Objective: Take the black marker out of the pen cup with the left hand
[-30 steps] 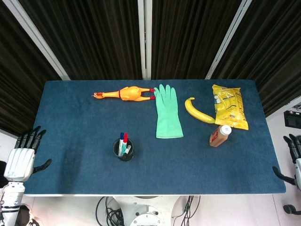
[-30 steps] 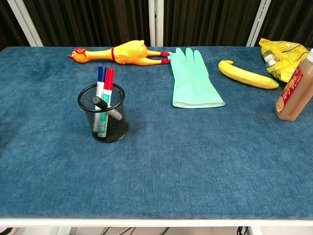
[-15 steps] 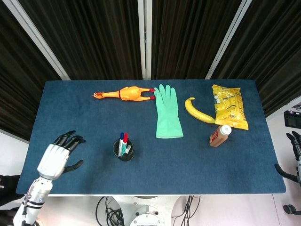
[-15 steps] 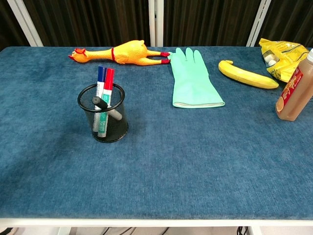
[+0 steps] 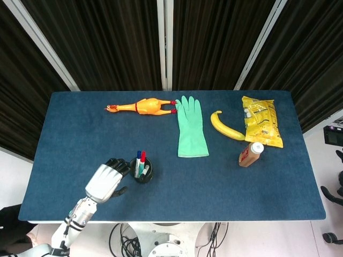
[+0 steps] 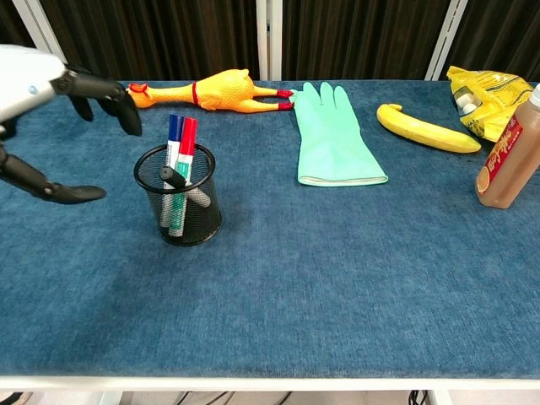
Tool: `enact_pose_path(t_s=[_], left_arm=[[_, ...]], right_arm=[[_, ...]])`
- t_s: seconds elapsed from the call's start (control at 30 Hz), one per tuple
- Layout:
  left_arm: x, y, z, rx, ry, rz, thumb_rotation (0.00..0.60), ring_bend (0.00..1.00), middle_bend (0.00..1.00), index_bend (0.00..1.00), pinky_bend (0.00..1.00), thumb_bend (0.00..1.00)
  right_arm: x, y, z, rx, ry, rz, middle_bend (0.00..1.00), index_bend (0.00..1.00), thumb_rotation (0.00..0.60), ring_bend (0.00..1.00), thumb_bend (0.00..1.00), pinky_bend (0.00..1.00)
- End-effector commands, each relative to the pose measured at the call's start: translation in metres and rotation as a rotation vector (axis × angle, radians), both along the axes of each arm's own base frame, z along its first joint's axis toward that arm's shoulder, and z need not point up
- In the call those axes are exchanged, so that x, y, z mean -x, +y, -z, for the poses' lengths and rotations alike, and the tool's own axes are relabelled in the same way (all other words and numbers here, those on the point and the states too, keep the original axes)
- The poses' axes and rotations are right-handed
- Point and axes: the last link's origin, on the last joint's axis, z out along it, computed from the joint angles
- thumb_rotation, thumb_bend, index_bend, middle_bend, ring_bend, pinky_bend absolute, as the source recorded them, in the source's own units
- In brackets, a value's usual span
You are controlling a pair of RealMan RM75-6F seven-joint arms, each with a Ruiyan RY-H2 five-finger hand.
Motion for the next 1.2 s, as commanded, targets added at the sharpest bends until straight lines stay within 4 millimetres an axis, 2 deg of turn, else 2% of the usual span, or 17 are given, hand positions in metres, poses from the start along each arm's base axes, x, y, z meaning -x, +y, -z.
enact_pose_path(t_s=[0.03, 0.2, 0.37, 0.83, 1.2], left_arm=[[-0.011, 0.0, 0.017, 0.003, 0.02, 0.037, 0.6, 0.29, 0.34, 0.37, 0.37, 0.19], [-0.021, 0.005, 0.037, 0.004, 0.046, 0.062, 0.6, 0.29, 0.34, 0.37, 0.37, 0.2], [-0.025, 0.011, 0.043, -0.052, 0.056, 0.083, 0.6, 0.29, 0.36, 0.4, 0.39, 0.23], [-0.017, 0.015, 0.046, -0.114, 0.076, 0.072, 0.6, 0.35, 0.42, 0.48, 0.45, 0.26], [-0.018, 0.013, 0.047, -0.09, 0.059, 0.065, 0.6, 0.35, 0.42, 0.48, 0.45, 0.27]], right_arm=[[-0.002, -0.001, 0.002, 0.0, 0.001, -0.011, 0.0, 0.0, 0.6, 0.0, 0.18, 0.0], [-0.003, 0.0, 0.006, -0.016, 0.006, -0.017, 0.0, 0.0, 0.6, 0.0, 0.18, 0.0], [-0.001, 0.002, 0.003, -0.011, 0.007, -0.008, 0.0, 0.0, 0.6, 0.0, 0.18, 0.0], [0.003, 0.002, 0.004, -0.026, 0.009, 0.009, 0.0, 0.0, 0.6, 0.0, 0.18, 0.0], [0.005, 0.002, 0.005, -0.035, 0.013, 0.023, 0.0, 0.0, 0.6, 0.0, 0.18, 0.0]])
